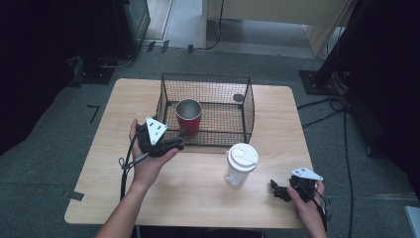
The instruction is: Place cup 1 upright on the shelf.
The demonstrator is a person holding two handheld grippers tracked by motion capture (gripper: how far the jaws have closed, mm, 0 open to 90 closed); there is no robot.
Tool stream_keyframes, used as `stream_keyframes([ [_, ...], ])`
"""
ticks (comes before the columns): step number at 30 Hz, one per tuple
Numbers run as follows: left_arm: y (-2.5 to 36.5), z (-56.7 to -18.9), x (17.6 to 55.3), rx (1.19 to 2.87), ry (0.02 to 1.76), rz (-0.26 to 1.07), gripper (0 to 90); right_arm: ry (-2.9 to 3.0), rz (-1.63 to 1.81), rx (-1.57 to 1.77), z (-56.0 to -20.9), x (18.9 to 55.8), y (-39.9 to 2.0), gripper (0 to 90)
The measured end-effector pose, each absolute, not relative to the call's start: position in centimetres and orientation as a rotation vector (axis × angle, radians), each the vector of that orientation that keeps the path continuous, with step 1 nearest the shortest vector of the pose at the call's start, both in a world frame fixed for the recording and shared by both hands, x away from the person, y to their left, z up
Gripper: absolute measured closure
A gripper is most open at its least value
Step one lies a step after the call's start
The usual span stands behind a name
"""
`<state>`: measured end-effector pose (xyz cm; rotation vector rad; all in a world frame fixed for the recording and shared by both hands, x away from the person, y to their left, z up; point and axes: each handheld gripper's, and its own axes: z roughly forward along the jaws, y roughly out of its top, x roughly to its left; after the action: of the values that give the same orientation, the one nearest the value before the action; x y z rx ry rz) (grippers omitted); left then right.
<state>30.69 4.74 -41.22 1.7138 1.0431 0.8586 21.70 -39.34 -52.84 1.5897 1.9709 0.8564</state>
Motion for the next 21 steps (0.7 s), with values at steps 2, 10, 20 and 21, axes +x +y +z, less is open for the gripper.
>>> stream_keyframes([
  [2, 5.0, -41.4, 30.5, 1.713, 1.048, 0.853, 4.7, 1.970, 0.856, 1.591, -52.8, 21.7, -39.3, 0.0],
  [10, 6.7, -43.4, 29.4, 1.714, 1.095, 0.834, 4.8, 1.972, 0.855, 1.588, -52.8, 21.7, -39.3, 0.0],
  [20, 8.7, -45.4, 28.4, 1.717, 1.164, 0.814, 4.8, 1.970, 0.856, 1.589, -52.8, 21.7, -39.3, 0.0],
  [21, 9.0, -45.6, 28.3, 1.718, 1.171, 0.812, 4.8, 1.970, 0.856, 1.589, -52.8, 21.7, -39.3, 0.0],
])
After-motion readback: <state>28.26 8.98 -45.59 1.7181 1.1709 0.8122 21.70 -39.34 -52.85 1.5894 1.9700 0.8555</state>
